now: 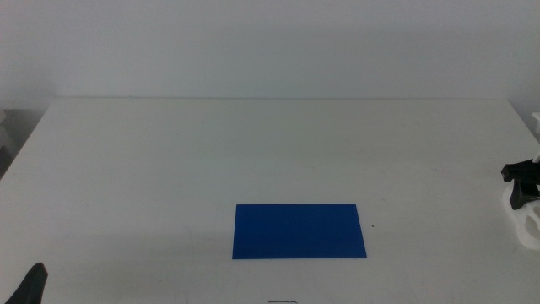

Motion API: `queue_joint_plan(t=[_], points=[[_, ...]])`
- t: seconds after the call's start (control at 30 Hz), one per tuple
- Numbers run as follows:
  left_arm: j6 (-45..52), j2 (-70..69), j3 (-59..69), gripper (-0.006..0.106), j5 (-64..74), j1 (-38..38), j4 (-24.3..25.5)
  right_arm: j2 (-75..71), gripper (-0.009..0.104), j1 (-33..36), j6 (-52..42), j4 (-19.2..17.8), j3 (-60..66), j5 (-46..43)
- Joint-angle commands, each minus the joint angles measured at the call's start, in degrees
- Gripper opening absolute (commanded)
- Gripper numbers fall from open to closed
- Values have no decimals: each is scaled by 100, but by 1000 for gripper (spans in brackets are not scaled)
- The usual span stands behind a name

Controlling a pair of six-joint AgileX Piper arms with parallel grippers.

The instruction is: Use one arm to grab the shoe from the table and place it on the mat.

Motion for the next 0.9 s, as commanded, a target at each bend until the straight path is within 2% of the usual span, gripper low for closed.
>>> queue_joint_plan(t=[0.0, 0.13, 0.27, 0.43, 0.6, 0.73, 0.87], points=[[-84, -107, -19, 94, -475, -22, -49, -256, 29, -23, -71, 41, -160, -74], [-84, -107, -19, 94, -475, -22, -49, -250, 20, -15, -94, 146, -160, 103], [-84, -107, -19, 94, -475, -22, -49, -475, -2, 194, 29, 41, -160, 222], [-84, -107, -19, 94, -475, -22, -49, -985, -1, 901, 743, -178, -251, 409], [-84, -107, -19, 94, -475, -22, -49, -867, -1, 2133, 1836, -537, -1141, 1513], [-84, -107, -19, 94, -475, -22, -49, -490, -1, 3139, 2624, -544, -1823, 1948], [-84, -107, -19, 94, -475, -22, -49, 26, -1, 4036, 2934, -538, -2338, 2168]])
